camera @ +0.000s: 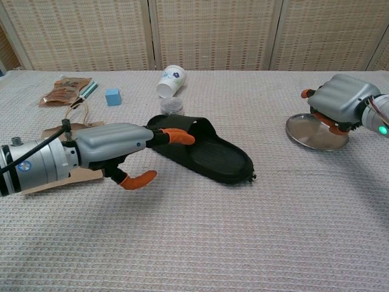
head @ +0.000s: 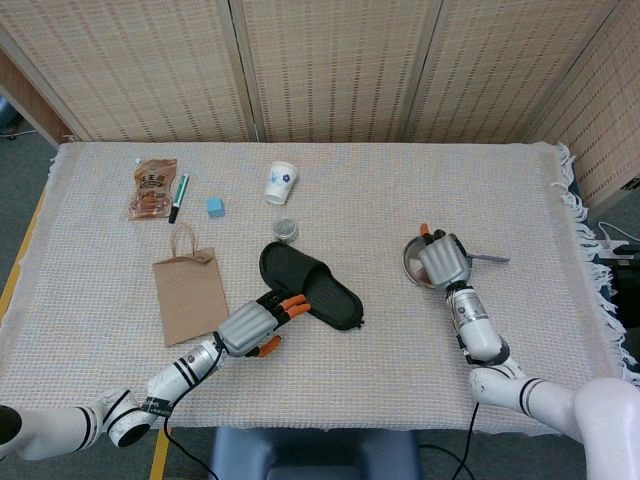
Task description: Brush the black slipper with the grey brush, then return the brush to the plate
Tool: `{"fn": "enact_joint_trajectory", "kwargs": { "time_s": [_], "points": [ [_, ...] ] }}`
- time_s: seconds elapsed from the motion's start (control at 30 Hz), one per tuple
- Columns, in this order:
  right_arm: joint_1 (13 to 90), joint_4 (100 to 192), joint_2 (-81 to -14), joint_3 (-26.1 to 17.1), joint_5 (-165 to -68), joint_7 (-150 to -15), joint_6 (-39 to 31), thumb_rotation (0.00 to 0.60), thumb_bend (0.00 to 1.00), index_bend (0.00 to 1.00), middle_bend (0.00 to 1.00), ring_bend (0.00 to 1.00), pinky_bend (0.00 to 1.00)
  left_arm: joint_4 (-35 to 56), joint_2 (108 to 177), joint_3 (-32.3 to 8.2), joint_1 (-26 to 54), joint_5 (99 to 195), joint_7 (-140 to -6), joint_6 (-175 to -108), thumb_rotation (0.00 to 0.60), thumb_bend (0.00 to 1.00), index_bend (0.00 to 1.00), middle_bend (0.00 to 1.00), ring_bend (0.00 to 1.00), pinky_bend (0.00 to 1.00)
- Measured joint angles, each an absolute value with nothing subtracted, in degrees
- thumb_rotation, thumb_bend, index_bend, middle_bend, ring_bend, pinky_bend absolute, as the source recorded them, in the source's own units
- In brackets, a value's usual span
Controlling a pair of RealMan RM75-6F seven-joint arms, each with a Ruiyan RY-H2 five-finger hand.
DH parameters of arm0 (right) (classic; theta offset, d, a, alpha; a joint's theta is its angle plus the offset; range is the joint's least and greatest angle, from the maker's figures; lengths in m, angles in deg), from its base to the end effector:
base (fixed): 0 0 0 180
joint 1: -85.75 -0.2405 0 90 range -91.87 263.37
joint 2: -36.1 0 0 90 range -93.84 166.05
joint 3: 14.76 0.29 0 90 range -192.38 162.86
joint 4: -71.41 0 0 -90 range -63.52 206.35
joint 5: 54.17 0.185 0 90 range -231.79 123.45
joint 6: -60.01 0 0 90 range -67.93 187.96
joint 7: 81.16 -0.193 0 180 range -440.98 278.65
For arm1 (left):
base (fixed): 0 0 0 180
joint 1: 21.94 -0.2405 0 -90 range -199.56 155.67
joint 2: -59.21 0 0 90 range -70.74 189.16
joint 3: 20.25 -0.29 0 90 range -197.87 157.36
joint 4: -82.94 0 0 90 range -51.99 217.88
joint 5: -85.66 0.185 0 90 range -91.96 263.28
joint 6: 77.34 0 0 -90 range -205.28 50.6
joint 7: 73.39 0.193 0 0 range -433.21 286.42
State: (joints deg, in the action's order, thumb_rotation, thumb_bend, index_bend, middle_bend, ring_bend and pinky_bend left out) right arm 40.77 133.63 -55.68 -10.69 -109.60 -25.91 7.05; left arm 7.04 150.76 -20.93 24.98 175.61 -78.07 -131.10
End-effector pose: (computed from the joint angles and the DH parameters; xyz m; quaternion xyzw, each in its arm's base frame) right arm -0.2535 -0.4548 0.0086 0.7979 -0.1048 0.0797 0.5882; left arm -0.1313 0.3632 -0.0611 -0.8333 -0.3145 -0.3875 0.2380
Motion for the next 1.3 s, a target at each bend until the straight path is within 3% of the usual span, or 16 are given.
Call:
{"fn": "enact_joint_trajectory", "kwargs": {
  "time_s": [0.2,0.33,0.6,0.7,0.83,1.1,1.3],
  "points": [
    [41.6,140.2,-51.7,-10.3,-108.2,-25.9,6.6,0.600,0.26,0.00,0.00,0.16,0.55,6.5,151.0,-20.7,24.9,174.8,-77.0,-130.5,0.600,0.59,0.00,0.00,0.00,0.07],
    [41.7,141.3,-51.6,-10.0,-109.1,-28.8,6.7,0.600,0.19,0.00,0.00,0.15,0.55,5.8,150.8,-20.5,24.6,174.3,-75.9,-130.4,0.600,0.59,0.00,0.00,0.00,0.07],
    [41.7,142.6,-52.3,-9.1,-112.2,-35.3,6.7,0.600,0.16,0.00,0.00,0.12,0.53,4.6,149.9,-20.3,24.0,173.4,-74.7,-130.5,0.600,0.59,0.00,0.00,0.00,0.07],
    [42.0,144.0,-51.5,-8.6,-113.0,-37.6,6.0,0.600,0.14,0.00,0.00,0.10,0.46,3.8,149.2,-20.3,23.7,173.6,-74.4,-131.1,0.600,0.59,0.00,0.00,0.00,0.07],
    [43.1,147.0,-49.3,-8.1,-114.9,-41.8,4.1,0.600,0.12,0.00,0.00,0.01,0.29,2.6,147.6,-20.6,22.9,174.1,-74.0,-132.4,0.600,0.59,0.00,0.00,0.00,0.07],
    [51.3,157.2,-40.7,-10.3,-125.1,-56.8,-6.2,0.600,0.11,0.00,0.00,0.00,0.03,0.1,141.8,-23.2,16.6,173.9,-70.3,-139.3,0.600,0.58,0.00,0.00,0.00,0.07],
    [62.7,161.3,-36.3,-16.4,-135.0,-61.6,-21.5,0.600,0.11,0.00,0.00,0.00,0.00,-1.2,137.2,-25.6,6.4,172.1,-67.3,-150.5,0.600,0.58,0.00,0.00,0.00,0.07]
  ]
}}
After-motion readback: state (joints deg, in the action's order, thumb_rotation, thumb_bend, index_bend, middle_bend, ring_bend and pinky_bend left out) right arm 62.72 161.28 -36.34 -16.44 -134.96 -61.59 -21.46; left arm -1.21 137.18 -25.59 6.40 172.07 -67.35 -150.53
